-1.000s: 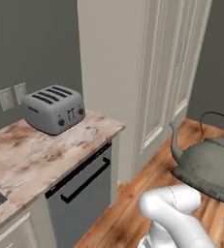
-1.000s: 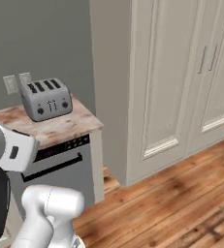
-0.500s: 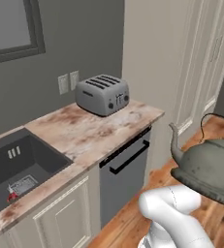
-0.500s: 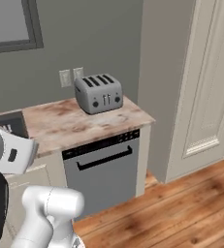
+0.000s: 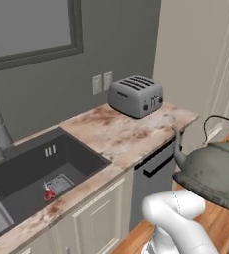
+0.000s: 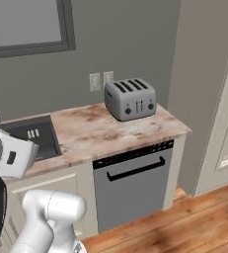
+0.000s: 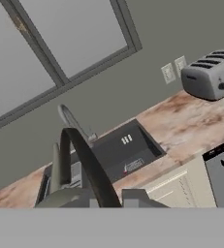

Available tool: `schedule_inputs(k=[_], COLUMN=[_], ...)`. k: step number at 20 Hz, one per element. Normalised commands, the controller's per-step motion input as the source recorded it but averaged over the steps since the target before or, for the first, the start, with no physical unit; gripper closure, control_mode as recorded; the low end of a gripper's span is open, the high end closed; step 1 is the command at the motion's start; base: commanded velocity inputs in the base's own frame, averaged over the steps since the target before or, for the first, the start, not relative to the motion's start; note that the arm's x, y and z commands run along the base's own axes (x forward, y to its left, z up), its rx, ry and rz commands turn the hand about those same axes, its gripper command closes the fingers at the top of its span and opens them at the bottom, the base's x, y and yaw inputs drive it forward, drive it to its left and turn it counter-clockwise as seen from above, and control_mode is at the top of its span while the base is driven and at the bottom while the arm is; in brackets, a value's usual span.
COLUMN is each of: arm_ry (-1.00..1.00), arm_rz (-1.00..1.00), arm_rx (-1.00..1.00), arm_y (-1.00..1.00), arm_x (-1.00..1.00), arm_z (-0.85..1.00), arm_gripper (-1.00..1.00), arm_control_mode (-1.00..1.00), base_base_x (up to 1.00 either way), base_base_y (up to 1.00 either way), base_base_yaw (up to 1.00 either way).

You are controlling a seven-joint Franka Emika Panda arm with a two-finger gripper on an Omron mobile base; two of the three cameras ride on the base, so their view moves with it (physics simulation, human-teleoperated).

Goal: Open the cabinet, pick the kettle from the cabinet, and place it in the sink.

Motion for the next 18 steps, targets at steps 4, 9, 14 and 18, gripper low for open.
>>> schedule_inputs(k=[4,9,14,18], arm_ry=[0.0,0.0,0.0,0.0], arm_rz=[0.0,0.0,0.0,0.0], arm_rx=[0.0,0.0,0.0,0.0], arm_y=[0.0,0.0,0.0,0.0], arm_x=[0.0,0.0,0.0,0.0], arm_z=[0.0,0.0,0.0,0.0], arm_gripper=[1.0,1.0,1.0,1.0], arm_control_mode=[1.0,1.0,1.0,1.0], base_base_x=[0.02,0.0,0.0,0.05], base_base_y=[0.06,0.01,0.0,0.0], base_base_yaw=[0.23,0.36,0.33,0.24])
